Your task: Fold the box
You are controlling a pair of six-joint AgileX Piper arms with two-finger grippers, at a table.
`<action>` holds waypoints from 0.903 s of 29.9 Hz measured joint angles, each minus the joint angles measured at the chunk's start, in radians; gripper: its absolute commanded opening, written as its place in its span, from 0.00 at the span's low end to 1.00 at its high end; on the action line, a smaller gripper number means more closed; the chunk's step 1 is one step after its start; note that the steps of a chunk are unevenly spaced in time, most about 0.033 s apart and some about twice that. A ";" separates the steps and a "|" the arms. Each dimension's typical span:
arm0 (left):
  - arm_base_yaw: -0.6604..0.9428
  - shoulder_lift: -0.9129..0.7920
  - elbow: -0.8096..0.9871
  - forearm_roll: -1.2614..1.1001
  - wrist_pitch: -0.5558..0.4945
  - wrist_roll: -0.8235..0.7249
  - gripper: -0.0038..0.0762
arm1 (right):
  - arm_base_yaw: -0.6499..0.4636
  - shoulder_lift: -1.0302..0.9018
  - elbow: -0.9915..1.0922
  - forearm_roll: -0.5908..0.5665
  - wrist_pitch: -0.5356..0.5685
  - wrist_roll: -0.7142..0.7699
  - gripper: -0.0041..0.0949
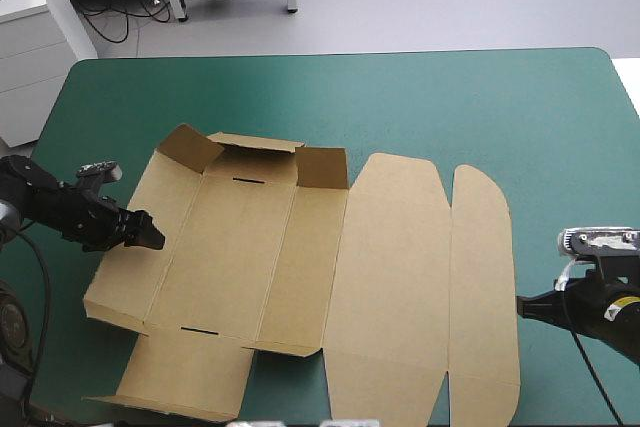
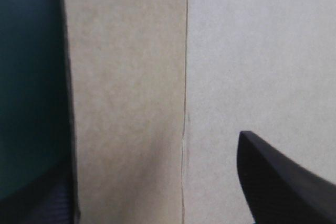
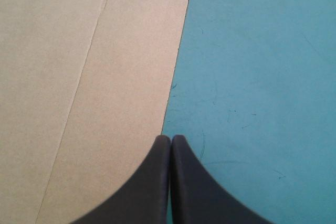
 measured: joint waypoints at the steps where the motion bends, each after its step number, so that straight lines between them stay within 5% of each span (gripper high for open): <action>1: 0.000 0.000 0.000 0.002 0.000 -0.001 0.60 | 0.000 0.000 0.000 0.000 -0.004 0.000 0.02; 17: 0.000 0.000 0.054 0.013 -0.001 0.000 0.58 | 0.000 0.000 0.000 0.000 -0.025 0.000 0.02; 27: 0.000 0.000 0.055 0.012 -0.001 0.016 0.07 | 0.000 0.000 0.000 0.000 -0.017 0.000 0.02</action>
